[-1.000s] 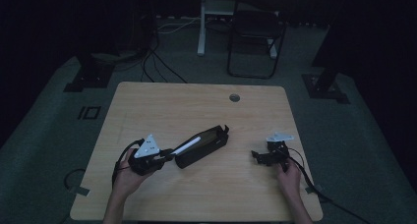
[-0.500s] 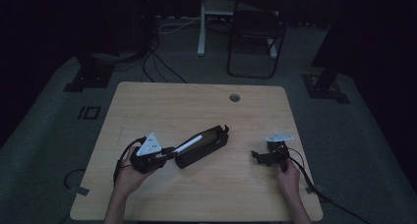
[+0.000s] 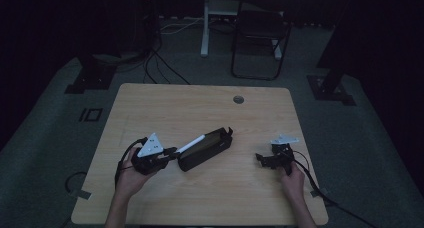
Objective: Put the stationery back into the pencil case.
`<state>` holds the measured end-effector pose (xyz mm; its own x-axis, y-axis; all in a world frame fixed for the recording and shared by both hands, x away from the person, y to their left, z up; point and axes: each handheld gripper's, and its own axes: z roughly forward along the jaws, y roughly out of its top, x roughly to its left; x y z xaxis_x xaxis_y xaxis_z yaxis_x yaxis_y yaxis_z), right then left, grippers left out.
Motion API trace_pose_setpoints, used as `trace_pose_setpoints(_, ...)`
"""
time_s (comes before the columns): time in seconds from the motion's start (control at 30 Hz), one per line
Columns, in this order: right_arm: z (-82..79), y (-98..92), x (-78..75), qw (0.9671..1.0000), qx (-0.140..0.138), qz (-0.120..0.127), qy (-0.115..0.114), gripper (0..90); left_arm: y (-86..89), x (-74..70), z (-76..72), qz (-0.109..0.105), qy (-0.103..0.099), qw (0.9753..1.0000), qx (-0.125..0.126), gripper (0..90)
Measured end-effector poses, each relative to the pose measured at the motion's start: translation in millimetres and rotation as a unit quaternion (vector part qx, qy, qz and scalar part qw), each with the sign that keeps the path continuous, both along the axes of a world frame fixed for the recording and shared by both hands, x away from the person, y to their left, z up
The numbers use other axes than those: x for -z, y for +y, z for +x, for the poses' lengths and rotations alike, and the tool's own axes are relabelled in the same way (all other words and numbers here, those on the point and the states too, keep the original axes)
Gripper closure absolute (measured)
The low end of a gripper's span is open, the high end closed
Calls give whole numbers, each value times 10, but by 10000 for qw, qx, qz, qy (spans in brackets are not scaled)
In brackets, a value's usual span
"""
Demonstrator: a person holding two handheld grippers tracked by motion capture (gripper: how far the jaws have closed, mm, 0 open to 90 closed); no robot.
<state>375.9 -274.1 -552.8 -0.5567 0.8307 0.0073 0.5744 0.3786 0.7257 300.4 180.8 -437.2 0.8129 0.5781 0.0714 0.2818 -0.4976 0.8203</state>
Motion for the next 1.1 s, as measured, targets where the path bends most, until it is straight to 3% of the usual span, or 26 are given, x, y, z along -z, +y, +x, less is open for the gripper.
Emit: trace_pose_setpoints(1.1,0,0,0,10000,1,1,0,123,-90,-68,71,-66,-101,9999,-67,786)
